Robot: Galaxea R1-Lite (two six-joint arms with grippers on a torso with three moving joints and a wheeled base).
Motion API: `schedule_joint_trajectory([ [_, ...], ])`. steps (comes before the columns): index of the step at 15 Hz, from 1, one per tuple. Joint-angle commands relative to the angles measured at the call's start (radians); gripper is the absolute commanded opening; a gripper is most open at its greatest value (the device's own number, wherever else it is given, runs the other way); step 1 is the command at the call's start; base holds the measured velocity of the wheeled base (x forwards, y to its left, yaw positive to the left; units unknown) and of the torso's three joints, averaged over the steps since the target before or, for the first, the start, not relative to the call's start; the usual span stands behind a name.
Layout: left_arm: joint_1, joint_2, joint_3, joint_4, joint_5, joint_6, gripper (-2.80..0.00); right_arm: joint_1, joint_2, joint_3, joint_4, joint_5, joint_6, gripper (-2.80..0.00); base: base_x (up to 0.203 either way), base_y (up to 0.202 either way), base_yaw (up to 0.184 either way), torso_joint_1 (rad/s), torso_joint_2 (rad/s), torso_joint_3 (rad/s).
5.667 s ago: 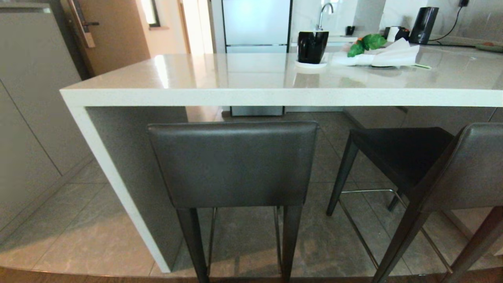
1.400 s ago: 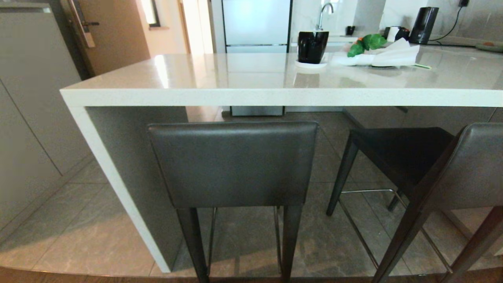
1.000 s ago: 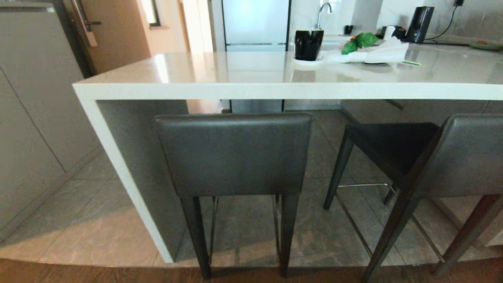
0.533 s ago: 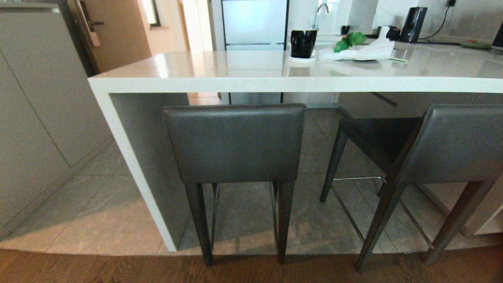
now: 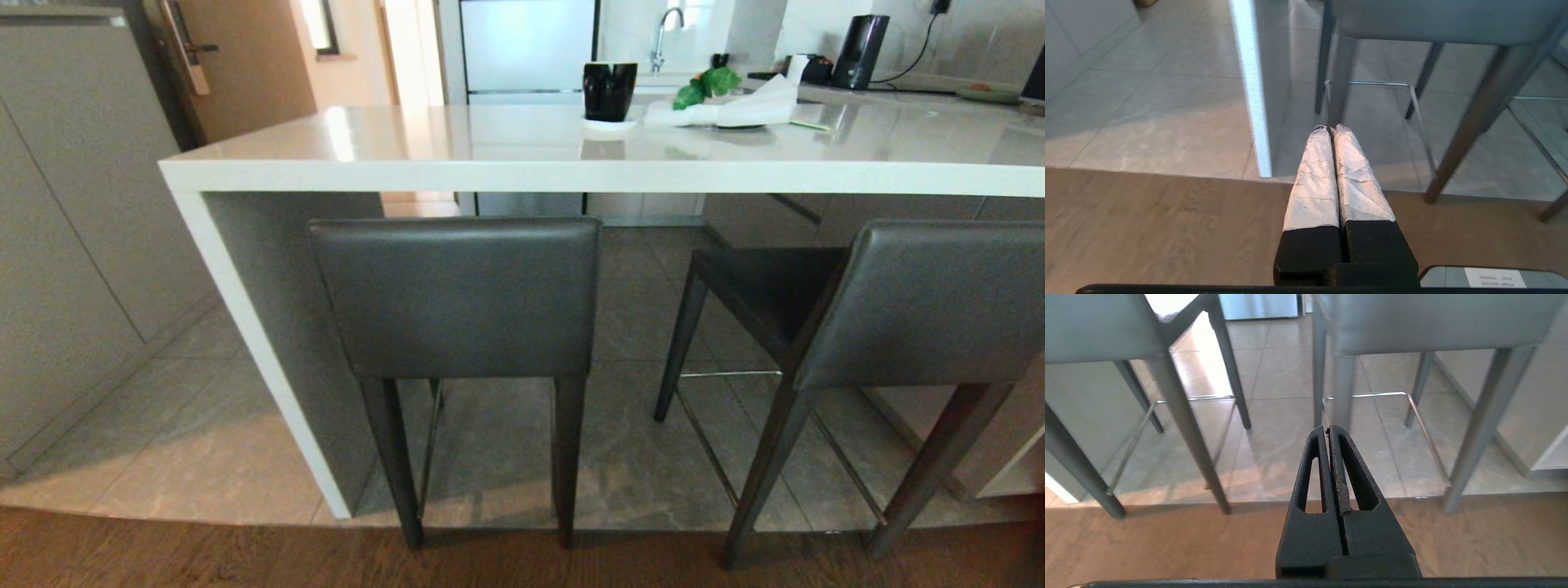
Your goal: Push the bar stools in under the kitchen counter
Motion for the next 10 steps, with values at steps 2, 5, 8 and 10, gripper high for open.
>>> schedule_joint_trajectory([
  [2, 0.000, 0.000, 0.000, 0.000, 0.000, 0.000, -2.80, 0.000, 0.002, 0.000, -0.001, 0.000, 0.000, -2.80, 0.000, -0.194, 0.002, 0.000, 0.00, 0.000],
  [5, -0.001, 0.000, 0.000, 0.001, 0.000, 0.000, -2.80, 0.000, 0.002, 0.000, -0.001, 0.000, 0.000, -2.80, 0.000, -0.196, 0.000, 0.001, 0.00, 0.003],
  [8, -0.001, 0.000, 0.000, 0.000, 0.000, 0.000, -2.80, 0.000, 0.002, 0.000, -0.001, 0.000, 0.000, -2.80, 0.000, -0.195, 0.002, 0.002, 0.00, 0.003],
  [10, -0.001, 0.000, 0.000, 0.001, 0.000, 0.000, -2.80, 0.000, 0.002, 0.000, -0.001, 0.000, 0.000, -2.80, 0.000, -0.198, 0.000, 0.002, 0.00, -0.002],
])
